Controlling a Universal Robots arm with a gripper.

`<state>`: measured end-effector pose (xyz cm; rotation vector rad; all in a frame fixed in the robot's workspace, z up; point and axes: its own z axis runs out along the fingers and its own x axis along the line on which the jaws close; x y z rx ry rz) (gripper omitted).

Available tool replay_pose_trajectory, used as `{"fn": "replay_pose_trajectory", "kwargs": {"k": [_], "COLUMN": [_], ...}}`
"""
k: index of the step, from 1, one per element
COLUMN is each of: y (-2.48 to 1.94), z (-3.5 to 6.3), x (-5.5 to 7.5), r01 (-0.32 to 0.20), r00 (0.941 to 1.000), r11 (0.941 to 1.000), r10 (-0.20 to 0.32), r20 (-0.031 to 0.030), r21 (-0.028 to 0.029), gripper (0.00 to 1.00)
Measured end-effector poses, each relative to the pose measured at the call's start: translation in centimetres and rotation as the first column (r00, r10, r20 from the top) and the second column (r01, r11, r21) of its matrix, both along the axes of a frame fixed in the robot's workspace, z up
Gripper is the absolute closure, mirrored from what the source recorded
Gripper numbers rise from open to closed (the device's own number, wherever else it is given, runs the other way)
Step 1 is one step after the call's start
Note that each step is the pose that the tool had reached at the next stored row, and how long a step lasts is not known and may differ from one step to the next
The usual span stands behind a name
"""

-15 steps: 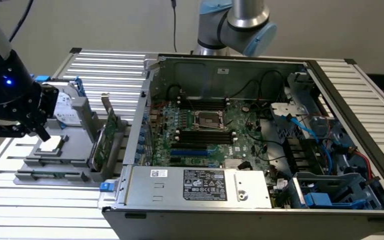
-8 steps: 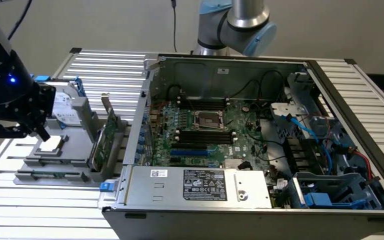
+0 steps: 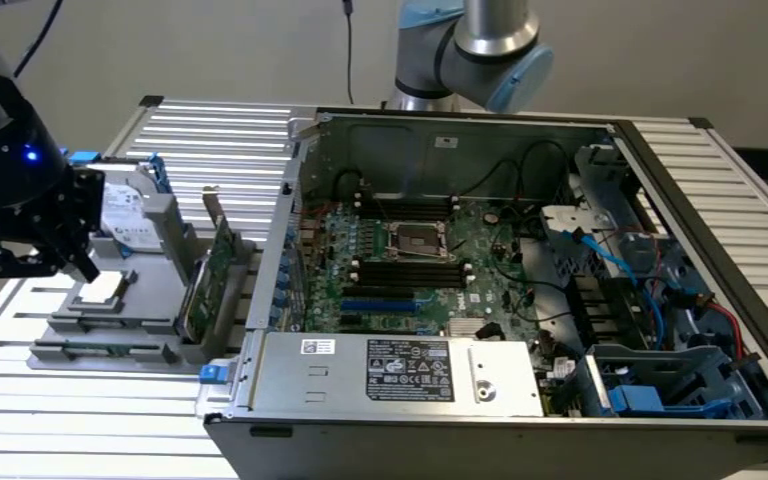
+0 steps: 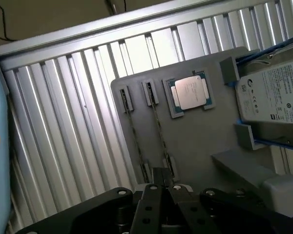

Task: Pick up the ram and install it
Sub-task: 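Pick up the ram and move it above insertion slot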

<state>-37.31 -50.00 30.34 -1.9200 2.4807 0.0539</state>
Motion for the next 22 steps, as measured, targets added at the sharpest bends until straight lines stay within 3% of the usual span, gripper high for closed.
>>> {"fn": "replay_pose_trajectory", "kwargs": {"k": [5, 10, 12, 22], "y": [0.00, 0.00, -0.03, -0.04], "z": [0.00, 0.00, 0.01, 0.00], "x": [0.00, -0.03, -0.08, -0.08], "r01": [-0.088, -0.168, -0.172, -0.172], "r00": [0.9961, 0.9858, 0.9850, 0.9850], "r11": [0.9961, 0.9858, 0.9850, 0.9850], "r10": [0.088, 0.168, 0.172, 0.172], "r20": [-0.0002, -0.0005, 0.0002, 0.0003], "r21": [-0.0003, -0.0003, 0.0045, 0.0048], "gripper": [0.89, 0.89, 0.89, 0.89]}}
